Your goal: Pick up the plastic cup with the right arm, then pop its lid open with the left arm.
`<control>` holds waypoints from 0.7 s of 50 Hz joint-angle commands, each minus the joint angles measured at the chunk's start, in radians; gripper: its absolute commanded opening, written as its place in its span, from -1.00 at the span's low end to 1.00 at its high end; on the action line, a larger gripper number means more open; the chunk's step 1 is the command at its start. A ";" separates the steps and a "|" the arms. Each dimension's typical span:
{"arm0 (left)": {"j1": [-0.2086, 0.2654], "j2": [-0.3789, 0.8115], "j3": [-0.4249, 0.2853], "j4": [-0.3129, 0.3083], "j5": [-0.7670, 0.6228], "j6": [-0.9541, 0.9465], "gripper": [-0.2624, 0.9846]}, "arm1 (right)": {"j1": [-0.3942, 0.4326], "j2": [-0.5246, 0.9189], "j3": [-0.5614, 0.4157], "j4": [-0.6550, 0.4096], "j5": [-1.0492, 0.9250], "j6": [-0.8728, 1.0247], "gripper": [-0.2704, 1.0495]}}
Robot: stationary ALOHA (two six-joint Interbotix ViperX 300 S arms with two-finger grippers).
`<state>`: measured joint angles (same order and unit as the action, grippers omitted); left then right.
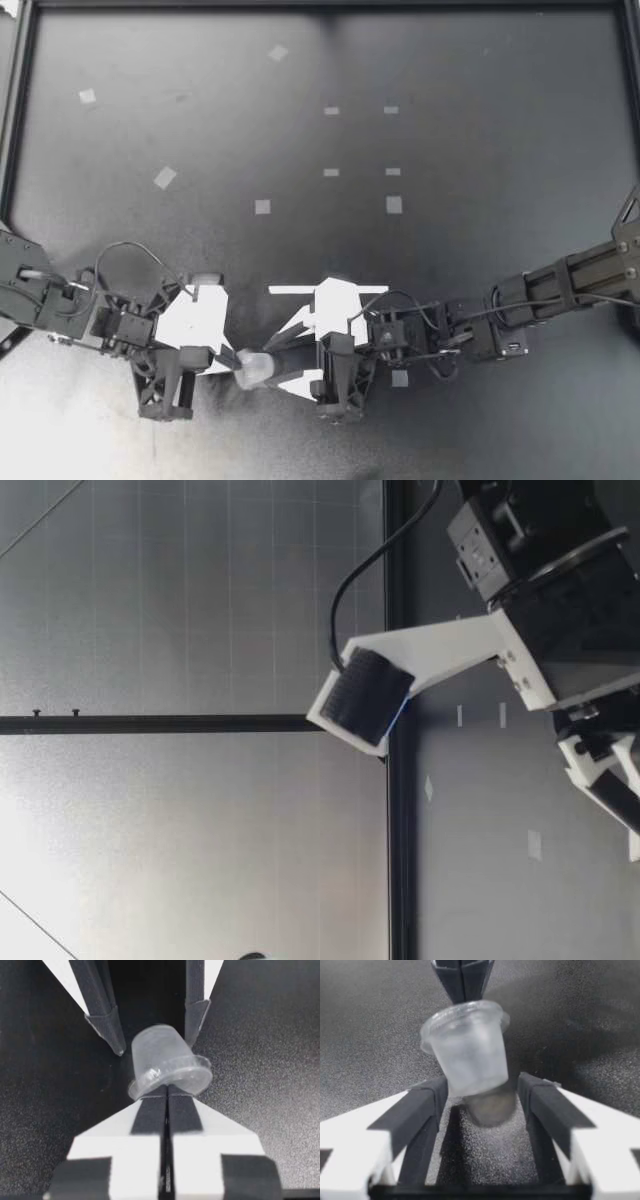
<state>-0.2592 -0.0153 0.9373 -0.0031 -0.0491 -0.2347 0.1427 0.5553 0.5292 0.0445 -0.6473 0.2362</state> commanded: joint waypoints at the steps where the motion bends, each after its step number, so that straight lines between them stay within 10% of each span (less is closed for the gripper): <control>1: 0.005 -0.011 -0.006 -0.002 -0.014 0.000 -0.73 | 0.005 -0.020 -0.015 -0.002 -0.003 0.002 0.37; 35: 0.005 -0.005 0.005 0.000 -0.029 0.000 -0.73 | -0.003 -0.029 -0.060 -0.003 0.063 -0.005 0.30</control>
<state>-0.2592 -0.0092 0.9495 -0.0031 -0.0675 -0.2347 0.1427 0.5568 0.4878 0.0430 -0.5798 0.2332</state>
